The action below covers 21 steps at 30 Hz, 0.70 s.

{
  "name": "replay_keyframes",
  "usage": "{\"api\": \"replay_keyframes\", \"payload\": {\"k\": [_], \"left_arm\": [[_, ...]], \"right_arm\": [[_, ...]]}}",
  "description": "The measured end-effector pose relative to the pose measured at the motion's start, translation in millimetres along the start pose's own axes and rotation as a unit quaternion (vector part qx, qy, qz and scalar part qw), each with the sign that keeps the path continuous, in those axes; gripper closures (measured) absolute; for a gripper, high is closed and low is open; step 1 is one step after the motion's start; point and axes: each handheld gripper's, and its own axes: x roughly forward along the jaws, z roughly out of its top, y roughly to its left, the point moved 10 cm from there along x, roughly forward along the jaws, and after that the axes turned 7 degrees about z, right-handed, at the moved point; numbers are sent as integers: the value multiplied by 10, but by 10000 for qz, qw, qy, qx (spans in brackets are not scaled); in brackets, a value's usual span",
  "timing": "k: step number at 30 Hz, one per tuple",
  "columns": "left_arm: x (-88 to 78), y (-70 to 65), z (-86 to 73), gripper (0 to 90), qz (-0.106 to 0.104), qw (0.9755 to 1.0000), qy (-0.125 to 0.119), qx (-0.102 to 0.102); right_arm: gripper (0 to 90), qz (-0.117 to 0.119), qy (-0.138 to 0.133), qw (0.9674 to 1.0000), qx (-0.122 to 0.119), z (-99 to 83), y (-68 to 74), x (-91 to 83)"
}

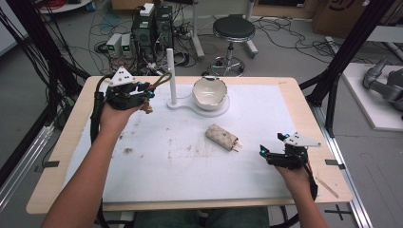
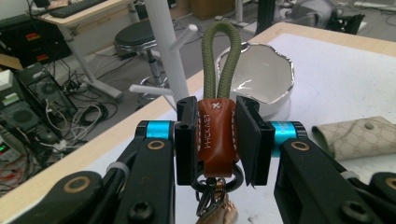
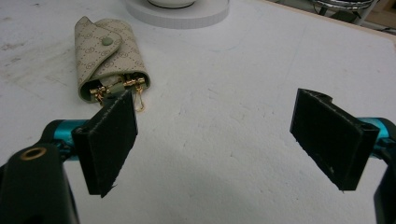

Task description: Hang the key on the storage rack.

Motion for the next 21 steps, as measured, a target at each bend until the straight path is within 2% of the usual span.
{"api": "replay_keyframes", "payload": {"k": [3,11,21], "left_arm": [[31,25,87,698,58,10000,-61,22],[146,93,188,698,164,9998,14,81],[302,127,109,698,229,9993,247,144]], "right_arm": [[151,3,-3,10000,-8,1,-1,0],[152,-5,-4,10000,34,-9,-18,-6],[151,6,2,10000,25,-19,-34,1]]}}
